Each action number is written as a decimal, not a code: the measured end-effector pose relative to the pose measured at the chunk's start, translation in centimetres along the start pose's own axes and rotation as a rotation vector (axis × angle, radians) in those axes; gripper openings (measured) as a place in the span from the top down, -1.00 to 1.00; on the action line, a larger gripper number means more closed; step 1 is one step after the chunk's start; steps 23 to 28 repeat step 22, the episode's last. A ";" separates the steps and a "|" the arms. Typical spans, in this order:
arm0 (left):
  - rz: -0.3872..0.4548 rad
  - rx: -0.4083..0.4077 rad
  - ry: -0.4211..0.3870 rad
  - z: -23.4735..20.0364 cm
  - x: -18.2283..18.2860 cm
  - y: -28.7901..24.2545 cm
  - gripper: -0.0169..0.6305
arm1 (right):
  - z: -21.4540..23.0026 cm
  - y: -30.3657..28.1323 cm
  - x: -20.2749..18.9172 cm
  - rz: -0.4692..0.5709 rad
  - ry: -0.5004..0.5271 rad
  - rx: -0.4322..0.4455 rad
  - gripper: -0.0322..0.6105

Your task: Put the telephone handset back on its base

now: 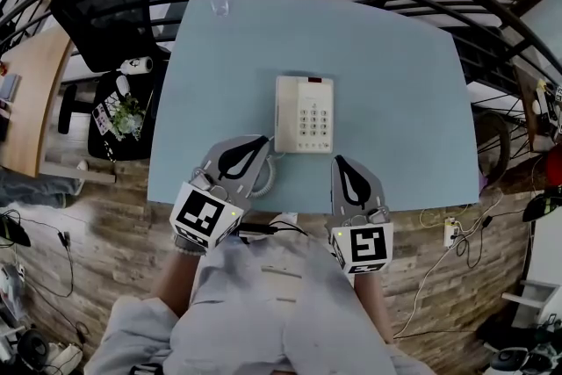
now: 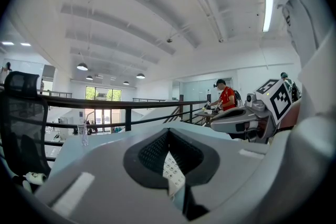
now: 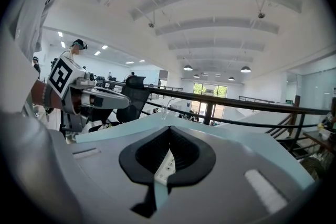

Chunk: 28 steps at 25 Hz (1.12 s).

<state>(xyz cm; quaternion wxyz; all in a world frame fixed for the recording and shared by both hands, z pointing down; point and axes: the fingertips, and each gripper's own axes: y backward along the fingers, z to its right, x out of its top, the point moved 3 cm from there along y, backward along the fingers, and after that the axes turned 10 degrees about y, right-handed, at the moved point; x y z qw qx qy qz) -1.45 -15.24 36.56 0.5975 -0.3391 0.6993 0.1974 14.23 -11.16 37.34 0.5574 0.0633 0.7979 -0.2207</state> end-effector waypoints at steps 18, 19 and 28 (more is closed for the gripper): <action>0.003 0.014 0.017 -0.8 -0.1 -0.3 0.94 | 0.0 -0.7 -0.4 -0.015 0.007 0.012 0.90; 0.001 0.016 0.017 -0.8 -0.2 -0.3 0.94 | -0.1 -0.8 -0.3 -0.017 0.010 0.015 0.90; -0.007 0.019 0.020 -0.9 -0.3 -0.3 0.94 | -0.2 -0.9 -0.4 -0.020 0.009 0.019 0.90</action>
